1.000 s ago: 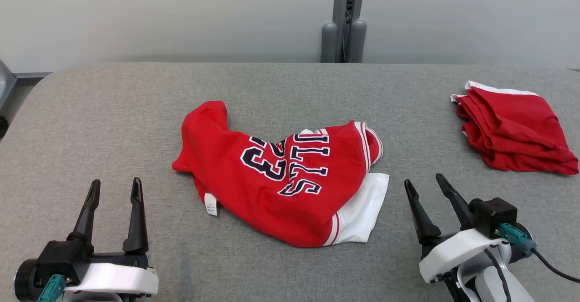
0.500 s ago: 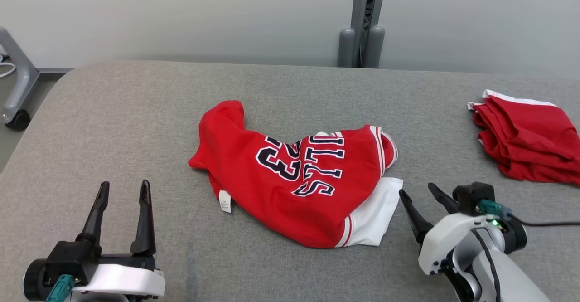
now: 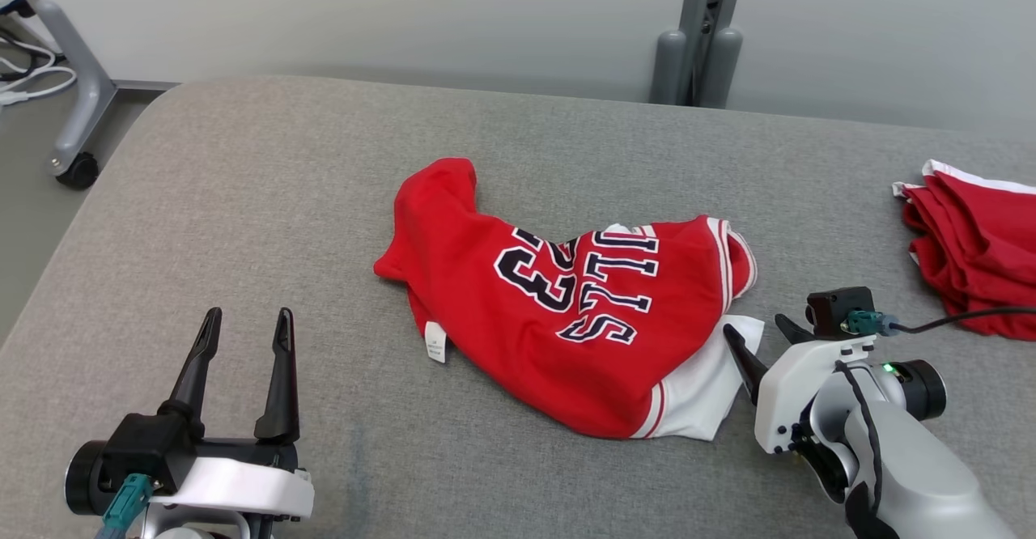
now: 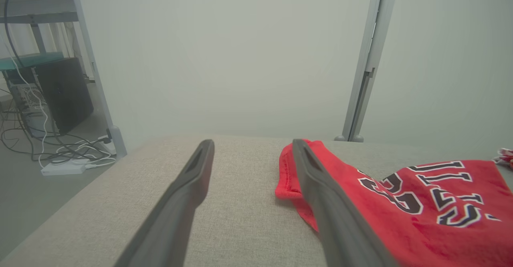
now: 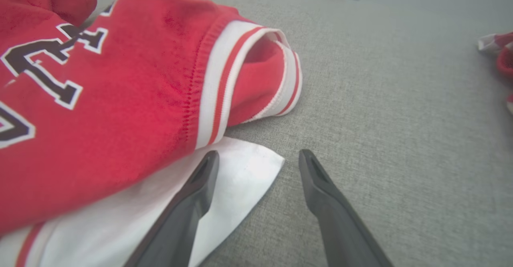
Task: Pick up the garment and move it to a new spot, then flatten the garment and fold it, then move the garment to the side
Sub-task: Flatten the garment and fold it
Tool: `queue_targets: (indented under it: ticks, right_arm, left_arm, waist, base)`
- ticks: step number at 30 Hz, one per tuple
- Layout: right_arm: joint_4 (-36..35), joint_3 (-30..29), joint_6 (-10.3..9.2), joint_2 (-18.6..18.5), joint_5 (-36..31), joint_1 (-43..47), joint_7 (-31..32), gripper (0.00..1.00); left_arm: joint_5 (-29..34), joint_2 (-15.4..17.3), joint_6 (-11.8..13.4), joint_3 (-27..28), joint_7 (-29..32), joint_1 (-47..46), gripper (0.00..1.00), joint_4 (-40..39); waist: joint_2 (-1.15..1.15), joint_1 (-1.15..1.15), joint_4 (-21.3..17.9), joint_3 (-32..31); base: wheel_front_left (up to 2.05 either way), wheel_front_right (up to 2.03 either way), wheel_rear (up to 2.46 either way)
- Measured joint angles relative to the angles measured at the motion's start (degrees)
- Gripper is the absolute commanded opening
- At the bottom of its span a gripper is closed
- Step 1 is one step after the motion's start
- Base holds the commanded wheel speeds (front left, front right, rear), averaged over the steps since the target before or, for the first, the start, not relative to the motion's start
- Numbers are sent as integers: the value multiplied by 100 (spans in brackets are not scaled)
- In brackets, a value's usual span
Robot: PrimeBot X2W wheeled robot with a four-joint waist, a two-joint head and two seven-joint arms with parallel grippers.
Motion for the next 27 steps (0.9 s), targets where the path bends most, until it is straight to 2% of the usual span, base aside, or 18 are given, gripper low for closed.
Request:
queue_targets:
  ticks: [8,9,10,11,12,20,27]
  right_arm:
    - [777,181,0,51,164,-260,92,100]
    - [811,208,-1,70,219,-278,93,90]
    - [829,254,-1,85,261,-288,92,42]
    - [833,298,-1,100,312,-297,74,25]
    - [832,343,-1,115,348,-299,37,0]
    - [581,698,0,65,792,-194,-452,0]
    - [-468,982,0,-233,1596,411,-793,0]
  left_arm:
    - [15,-9,-1,-4,0,-11,100,12]
    - [15,-10,0,-4,0,-11,100,12]
    - [15,-11,0,-3,0,-11,100,12]
    - [15,-11,0,-3,0,-11,100,13]
    - [16,-12,0,-4,0,-11,100,15]
    - [29,-15,0,9,0,7,100,92]
    - [-8,-16,7,10,0,120,100,149]
  waist:
    - [0,0,110,-1]
    - [0,0,109,-3]
    - [0,0,108,-2]
    - [0,0,105,-3]
    - [0,0,101,-4]
    - [0,0,-20,-134]
    - [0,0,-267,-314]
  base:
    - [0,0,0]
    - [0,0,0]
    - [0,0,0]
    - [0,0,0]
    - [0,0,0]
    - [0,0,0]
    - [0,0,0]
